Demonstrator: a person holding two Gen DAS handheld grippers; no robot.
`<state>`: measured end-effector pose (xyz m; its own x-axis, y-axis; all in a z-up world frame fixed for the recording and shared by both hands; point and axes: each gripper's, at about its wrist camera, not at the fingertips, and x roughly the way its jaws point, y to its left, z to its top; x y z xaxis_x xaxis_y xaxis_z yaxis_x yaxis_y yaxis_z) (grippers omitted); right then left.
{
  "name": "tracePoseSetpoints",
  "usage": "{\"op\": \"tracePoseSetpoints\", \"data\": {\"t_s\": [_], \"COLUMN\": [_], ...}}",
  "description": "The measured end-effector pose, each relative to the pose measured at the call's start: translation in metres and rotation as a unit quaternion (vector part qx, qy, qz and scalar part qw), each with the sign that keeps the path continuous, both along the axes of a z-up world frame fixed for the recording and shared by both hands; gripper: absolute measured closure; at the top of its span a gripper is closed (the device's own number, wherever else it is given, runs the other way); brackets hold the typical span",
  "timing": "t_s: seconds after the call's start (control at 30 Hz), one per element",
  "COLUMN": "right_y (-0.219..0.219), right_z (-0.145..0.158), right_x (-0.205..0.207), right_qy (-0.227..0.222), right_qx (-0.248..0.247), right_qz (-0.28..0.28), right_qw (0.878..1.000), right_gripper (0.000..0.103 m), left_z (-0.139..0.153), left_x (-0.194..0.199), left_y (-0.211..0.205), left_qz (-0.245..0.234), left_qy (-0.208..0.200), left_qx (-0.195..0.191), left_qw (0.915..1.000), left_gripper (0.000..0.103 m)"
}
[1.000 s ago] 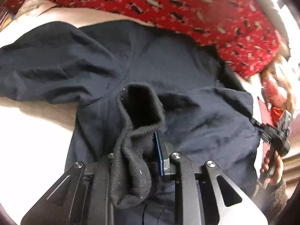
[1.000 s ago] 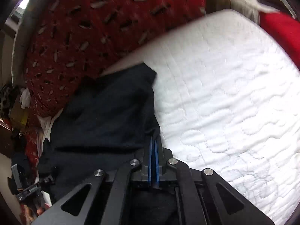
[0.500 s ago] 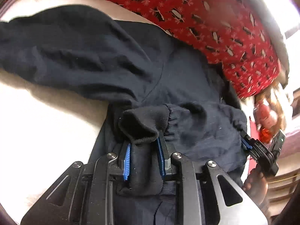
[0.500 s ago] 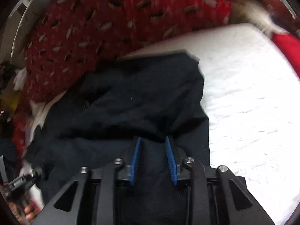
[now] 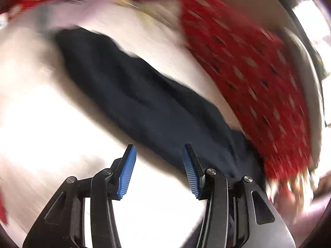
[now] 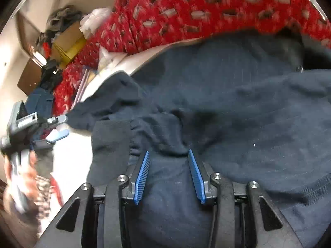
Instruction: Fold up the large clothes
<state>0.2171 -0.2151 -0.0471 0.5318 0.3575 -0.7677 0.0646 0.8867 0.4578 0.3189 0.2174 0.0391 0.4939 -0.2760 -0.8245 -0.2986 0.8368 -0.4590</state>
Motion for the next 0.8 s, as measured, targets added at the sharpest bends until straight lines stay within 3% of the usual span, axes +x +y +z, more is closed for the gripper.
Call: {"op": "tracePoseSetpoints", "data": {"t_s": [0.07,0.13,0.17,0.23,0.3,0.37,0.43,0.47,0.5,0.53,0.8], "right_y": [0.0,-0.007,-0.017,0.006,0.003,0.008,0.006,0.007,0.007,0.006,0.001], "right_z": [-0.005,-0.013,-0.015,-0.015,-0.017,-0.005,-0.004,-0.004,-0.005,-0.005,-0.001], "right_x": [-0.009,-0.02,-0.028,0.0,-0.008,0.0,-0.002,0.0,0.001,0.001,0.009], "right_qy": [-0.01,-0.008,-0.007,-0.008,-0.01,-0.014,-0.014,-0.014,-0.014,-0.014,0.008], "right_qx": [-0.003,0.005,0.01,0.01,0.003,0.006,0.011,0.014,0.017,0.019,0.024], "right_qz": [-0.002,-0.003,-0.003,-0.005,-0.005,-0.005,-0.005,-0.005,-0.005,-0.005,-0.004], "right_qw": [1.0,1.0,1.0,1.0,1.0,1.0,1.0,1.0,1.0,1.0,1.0], "right_gripper": [0.061,0.061,0.061,0.061,0.061,0.061,0.061,0.061,0.061,0.061,0.062], "left_z": [0.001,-0.007,-0.013,-0.024,-0.035,-0.046,-0.047,-0.046,-0.044,-0.043,0.028], "left_x": [0.011,0.025,0.03,0.039,0.047,0.054,0.059,0.059,0.059,0.061,0.049], "left_y": [0.032,0.057,0.063,0.071,0.075,0.075,0.077,0.077,0.075,0.072,0.016], "left_qz": [0.045,0.075,0.086,0.103,0.11,0.12,0.137,0.141,0.137,0.128,0.056], "left_qy": [0.005,0.019,0.024,0.038,0.05,0.065,0.056,0.047,0.042,0.039,-0.039], "left_qx": [0.009,-0.02,-0.031,-0.046,-0.055,-0.06,-0.066,-0.068,-0.074,-0.085,-0.049], "left_qw": [0.9989,0.9968,0.9955,0.9929,0.9911,0.9888,0.9869,0.9866,0.9869,0.9873,0.9965], "left_gripper": [0.058,0.058,0.058,0.057,0.057,0.057,0.058,0.067,0.094,0.101,0.101]}}
